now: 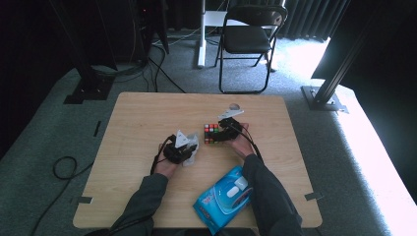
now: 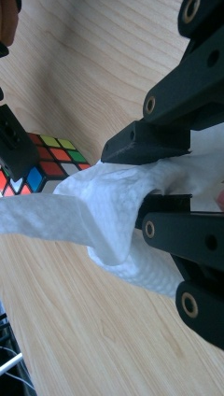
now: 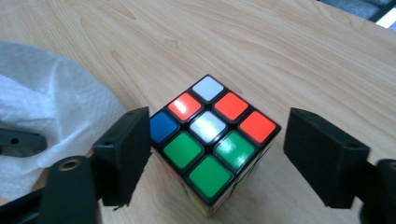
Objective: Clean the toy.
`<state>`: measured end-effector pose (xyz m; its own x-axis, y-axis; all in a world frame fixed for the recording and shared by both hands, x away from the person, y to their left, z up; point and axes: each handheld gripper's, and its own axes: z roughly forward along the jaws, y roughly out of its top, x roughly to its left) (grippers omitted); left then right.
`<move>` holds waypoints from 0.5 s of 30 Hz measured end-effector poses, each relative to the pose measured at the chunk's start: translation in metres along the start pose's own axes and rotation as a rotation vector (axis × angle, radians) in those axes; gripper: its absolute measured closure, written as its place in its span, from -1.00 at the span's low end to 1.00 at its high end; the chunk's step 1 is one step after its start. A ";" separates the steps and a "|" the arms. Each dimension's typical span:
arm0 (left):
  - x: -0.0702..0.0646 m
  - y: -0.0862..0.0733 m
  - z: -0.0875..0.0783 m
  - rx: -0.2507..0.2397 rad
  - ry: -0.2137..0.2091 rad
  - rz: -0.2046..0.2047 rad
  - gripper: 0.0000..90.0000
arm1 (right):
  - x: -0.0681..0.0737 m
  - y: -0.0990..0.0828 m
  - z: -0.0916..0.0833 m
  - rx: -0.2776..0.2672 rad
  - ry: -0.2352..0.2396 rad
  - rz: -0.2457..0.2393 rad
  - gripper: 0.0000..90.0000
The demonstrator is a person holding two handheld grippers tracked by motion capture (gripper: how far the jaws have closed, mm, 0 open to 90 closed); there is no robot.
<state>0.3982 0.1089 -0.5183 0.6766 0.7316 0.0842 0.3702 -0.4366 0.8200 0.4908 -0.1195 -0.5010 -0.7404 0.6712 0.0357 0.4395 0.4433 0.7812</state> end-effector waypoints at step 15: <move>0.001 0.000 -0.001 0.002 -0.002 0.003 0.64 | 0.000 -0.004 0.012 0.048 0.005 -0.035 -0.49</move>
<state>0.3978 0.1100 -0.5175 0.6788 0.7293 0.0857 0.3695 -0.4400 0.8185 0.4950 -0.1136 -0.5113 -0.7579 0.6523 0.0121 0.4372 0.4940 0.7515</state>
